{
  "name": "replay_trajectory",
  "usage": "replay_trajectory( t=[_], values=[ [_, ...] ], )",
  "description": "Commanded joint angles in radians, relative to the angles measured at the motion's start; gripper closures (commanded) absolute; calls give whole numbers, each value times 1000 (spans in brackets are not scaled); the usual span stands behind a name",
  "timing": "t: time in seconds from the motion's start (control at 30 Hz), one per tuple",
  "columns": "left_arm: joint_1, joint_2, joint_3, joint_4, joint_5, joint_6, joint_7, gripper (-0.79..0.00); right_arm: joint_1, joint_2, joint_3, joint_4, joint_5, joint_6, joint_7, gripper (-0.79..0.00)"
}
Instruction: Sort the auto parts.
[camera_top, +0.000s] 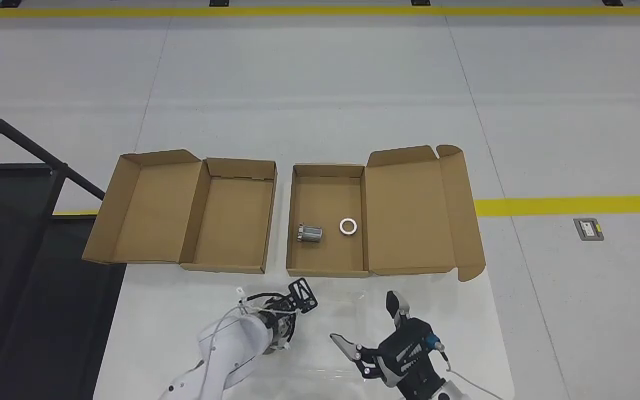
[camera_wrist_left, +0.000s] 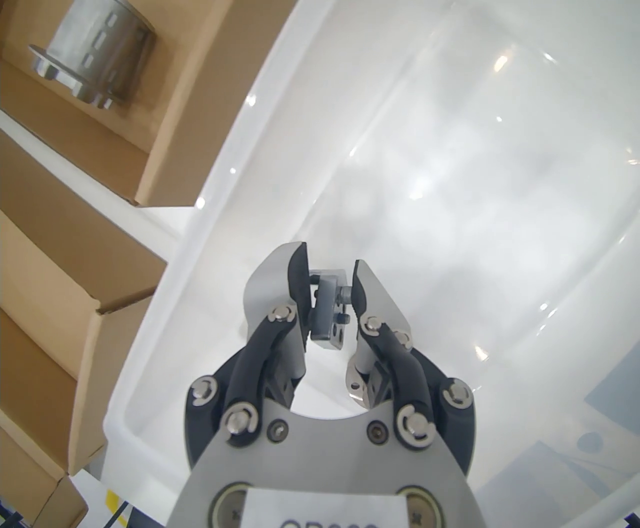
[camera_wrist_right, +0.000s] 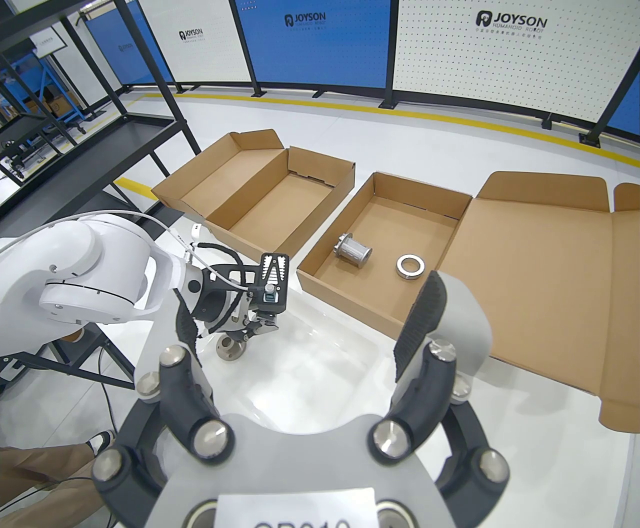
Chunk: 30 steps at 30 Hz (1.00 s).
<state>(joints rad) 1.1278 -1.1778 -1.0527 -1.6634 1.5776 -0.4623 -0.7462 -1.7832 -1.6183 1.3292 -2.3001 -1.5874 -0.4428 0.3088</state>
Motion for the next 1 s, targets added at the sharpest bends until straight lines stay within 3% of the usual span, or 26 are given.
replay_trajectory(
  t=[0.0, 0.27, 0.47, 0.67, 0.97],
  values=[
    [6, 1, -7, -8, -9, -6, 12, 0, 0, 0, 0, 0, 0, 0, 0, -785],
    [54, 17, -98, -134, -118, -83, 13, 0, 0, 0, 0, 0, 0, 0, 0, -785],
    [104, 36, -236, -251, -212, -112, 16, 0, 0, 0, 0, 0, 0, 0, 0, -785],
    [132, 48, -366, -289, -334, -98, 63, 0, 0, 0, 0, 0, 0, 0, 0, -785],
    [132, 48, -366, -289, -334, -98, 63, 0, 0, 0, 0, 0, 0, 0, 0, -785]
  ],
)
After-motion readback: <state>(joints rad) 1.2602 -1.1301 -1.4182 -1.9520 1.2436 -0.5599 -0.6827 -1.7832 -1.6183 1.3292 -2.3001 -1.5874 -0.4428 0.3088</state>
